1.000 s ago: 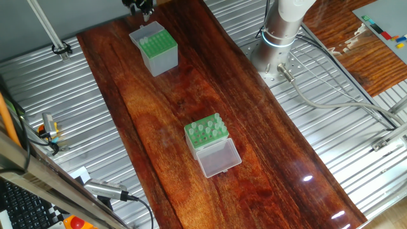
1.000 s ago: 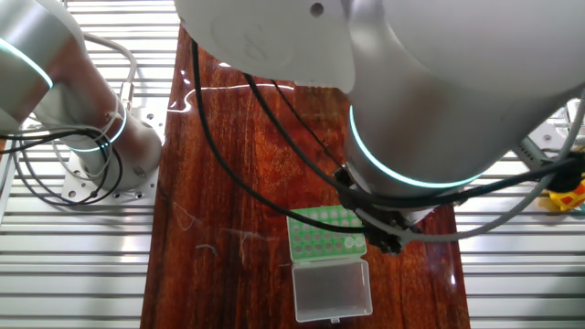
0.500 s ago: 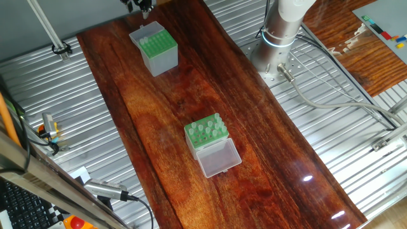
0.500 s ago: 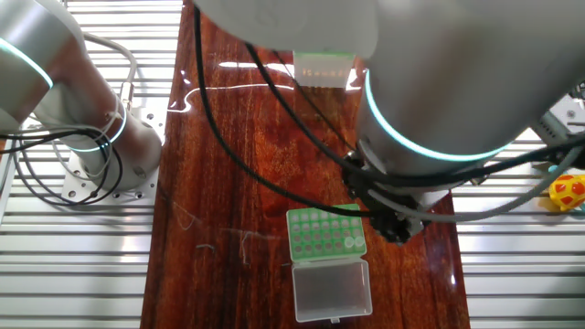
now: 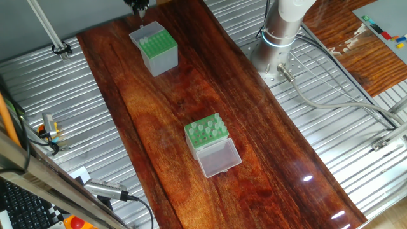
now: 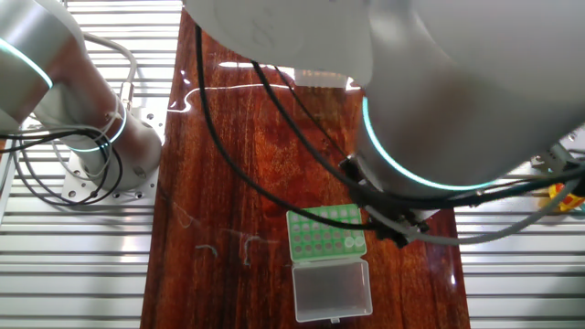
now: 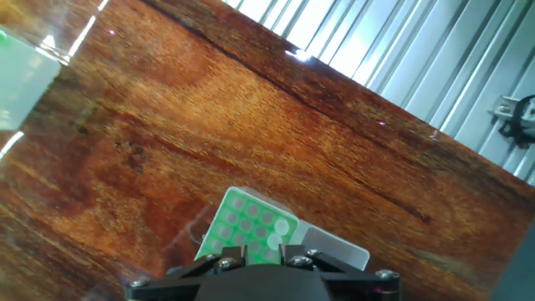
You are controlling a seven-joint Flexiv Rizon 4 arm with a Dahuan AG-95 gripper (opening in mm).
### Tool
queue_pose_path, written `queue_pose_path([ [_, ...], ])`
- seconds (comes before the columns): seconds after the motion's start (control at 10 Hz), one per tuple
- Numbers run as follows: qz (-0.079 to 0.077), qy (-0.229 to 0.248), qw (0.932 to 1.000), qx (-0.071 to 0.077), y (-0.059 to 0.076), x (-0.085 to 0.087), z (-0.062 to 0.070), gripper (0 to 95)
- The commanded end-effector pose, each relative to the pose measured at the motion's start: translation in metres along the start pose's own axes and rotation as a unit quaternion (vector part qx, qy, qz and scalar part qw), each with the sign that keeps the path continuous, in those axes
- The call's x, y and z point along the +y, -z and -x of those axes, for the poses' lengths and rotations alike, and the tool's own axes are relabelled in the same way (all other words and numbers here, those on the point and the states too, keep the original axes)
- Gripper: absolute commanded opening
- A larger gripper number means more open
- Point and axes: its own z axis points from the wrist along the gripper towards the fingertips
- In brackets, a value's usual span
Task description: Transfer all large pipette tips from one holder to another
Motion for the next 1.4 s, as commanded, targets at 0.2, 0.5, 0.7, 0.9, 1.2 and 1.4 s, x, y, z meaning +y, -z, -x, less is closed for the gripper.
queue_pose_path([
  [0.2,-0.033,-0.088,0.9955,0.011,-0.014,0.077,0.046,38.0],
  [0.5,-0.03,-0.026,0.999,0.018,-0.013,0.077,0.046,19.0],
  [0.7,-0.018,-0.002,0.9996,0.021,-0.013,0.077,0.046,38.0],
  [0.9,-0.015,-0.037,0.999,0.019,-0.024,0.117,0.075,38.0],
  [1.2,-0.035,-0.095,0.9946,0.024,-0.04,0.171,0.104,38.0],
  [1.4,-0.036,-0.065,0.9969,0.026,-0.04,0.171,0.104,19.0],
])
